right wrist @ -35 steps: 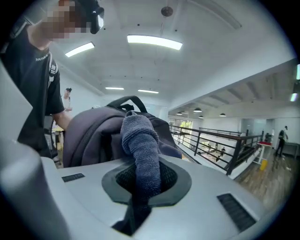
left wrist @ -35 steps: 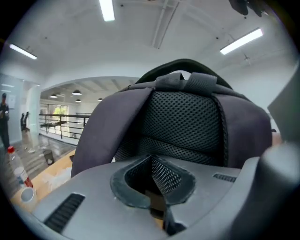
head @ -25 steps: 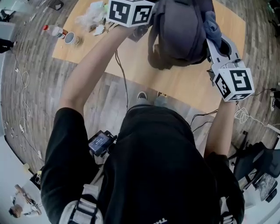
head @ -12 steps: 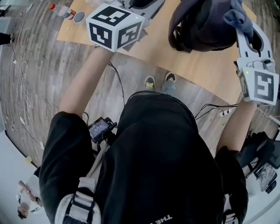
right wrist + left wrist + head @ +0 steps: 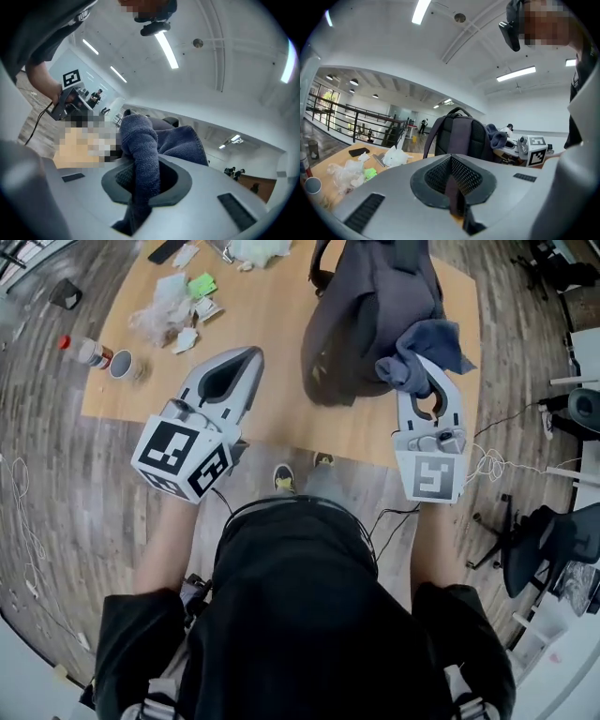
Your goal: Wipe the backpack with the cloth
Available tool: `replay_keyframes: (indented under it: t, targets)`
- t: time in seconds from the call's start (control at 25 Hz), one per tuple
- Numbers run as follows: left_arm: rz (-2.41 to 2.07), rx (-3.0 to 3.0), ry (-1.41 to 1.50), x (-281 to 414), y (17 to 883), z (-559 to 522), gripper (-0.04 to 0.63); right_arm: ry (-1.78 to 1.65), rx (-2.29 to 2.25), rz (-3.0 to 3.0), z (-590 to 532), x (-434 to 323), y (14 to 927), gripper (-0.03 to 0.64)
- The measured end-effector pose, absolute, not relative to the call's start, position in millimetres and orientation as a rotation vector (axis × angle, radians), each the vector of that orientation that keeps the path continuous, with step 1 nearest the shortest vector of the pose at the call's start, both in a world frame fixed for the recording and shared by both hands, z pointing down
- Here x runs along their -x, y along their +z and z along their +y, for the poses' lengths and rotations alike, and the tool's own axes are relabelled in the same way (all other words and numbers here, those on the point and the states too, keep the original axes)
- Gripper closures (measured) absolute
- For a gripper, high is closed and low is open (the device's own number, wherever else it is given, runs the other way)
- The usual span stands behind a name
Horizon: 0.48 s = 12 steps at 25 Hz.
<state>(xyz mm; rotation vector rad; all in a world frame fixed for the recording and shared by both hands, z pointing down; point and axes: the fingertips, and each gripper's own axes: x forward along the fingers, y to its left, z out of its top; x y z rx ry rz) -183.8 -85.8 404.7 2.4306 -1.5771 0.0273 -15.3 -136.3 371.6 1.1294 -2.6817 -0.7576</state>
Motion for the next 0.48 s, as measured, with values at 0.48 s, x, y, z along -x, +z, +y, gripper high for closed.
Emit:
replay_keyframes:
  t: [0.48]
  targets:
    - [-1.512,-2.437,-0.037,171.6,399.1,-71.0,0.580,-0.917,-0.966,-2.688,-118.8,29.0,337.4,0.580]
